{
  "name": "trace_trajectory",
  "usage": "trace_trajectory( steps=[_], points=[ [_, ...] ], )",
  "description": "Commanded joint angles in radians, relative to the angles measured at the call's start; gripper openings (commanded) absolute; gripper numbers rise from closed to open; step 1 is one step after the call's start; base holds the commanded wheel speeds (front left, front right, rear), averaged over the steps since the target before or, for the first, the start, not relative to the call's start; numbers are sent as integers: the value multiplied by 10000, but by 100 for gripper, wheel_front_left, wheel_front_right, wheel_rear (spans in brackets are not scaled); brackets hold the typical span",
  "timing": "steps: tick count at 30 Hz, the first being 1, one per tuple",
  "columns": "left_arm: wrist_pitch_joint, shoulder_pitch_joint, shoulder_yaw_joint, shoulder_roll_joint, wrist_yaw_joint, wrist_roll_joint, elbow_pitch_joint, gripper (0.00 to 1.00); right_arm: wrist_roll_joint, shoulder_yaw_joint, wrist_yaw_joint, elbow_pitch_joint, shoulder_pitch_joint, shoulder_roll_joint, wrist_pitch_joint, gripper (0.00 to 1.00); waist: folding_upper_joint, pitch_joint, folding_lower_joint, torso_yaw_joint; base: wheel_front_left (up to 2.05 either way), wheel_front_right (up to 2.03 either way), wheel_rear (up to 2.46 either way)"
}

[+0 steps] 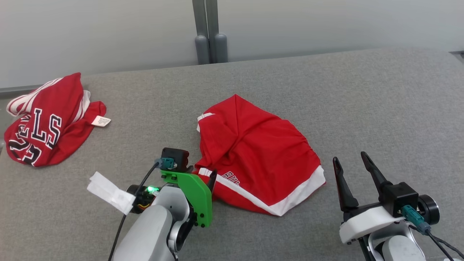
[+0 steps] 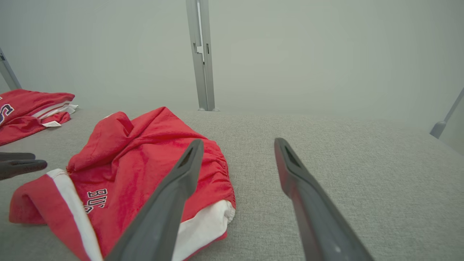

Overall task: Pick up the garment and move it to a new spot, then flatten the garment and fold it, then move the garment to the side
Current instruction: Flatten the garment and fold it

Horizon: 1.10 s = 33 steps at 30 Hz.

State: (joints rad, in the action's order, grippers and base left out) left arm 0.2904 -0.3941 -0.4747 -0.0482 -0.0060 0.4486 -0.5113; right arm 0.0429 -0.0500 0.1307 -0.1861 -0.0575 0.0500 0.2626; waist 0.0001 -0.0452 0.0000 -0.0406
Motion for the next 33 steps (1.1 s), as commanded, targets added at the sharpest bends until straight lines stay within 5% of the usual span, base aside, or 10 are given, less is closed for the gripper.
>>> trace_trajectory(
  steps=[1,10,17,21,33],
  points=[
    [76,-262,-16,-40,100,126,-167,100,-42,14,1,-10,-153,8,34,100,-1,-181,0,-176,0,0,0],
    [700,-962,-227,-40,580,248,-1182,100,-125,75,1,-22,-248,8,34,100,-1,-427,0,-319,0,0,0],
    [953,-1259,-450,-40,486,404,-1394,99,-95,-7,1,-52,-305,8,34,100,-1,-454,0,-369,0,0,0],
    [1060,-1292,-605,-40,517,520,-1505,48,-116,-48,1,-68,-297,7,34,100,-1,-437,0,-429,0,0,0],
    [1220,-1426,-940,-49,657,547,-1825,38,-140,-53,1,-78,-296,7,34,100,-1,-428,0,-552,0,0,0]
  ],
)
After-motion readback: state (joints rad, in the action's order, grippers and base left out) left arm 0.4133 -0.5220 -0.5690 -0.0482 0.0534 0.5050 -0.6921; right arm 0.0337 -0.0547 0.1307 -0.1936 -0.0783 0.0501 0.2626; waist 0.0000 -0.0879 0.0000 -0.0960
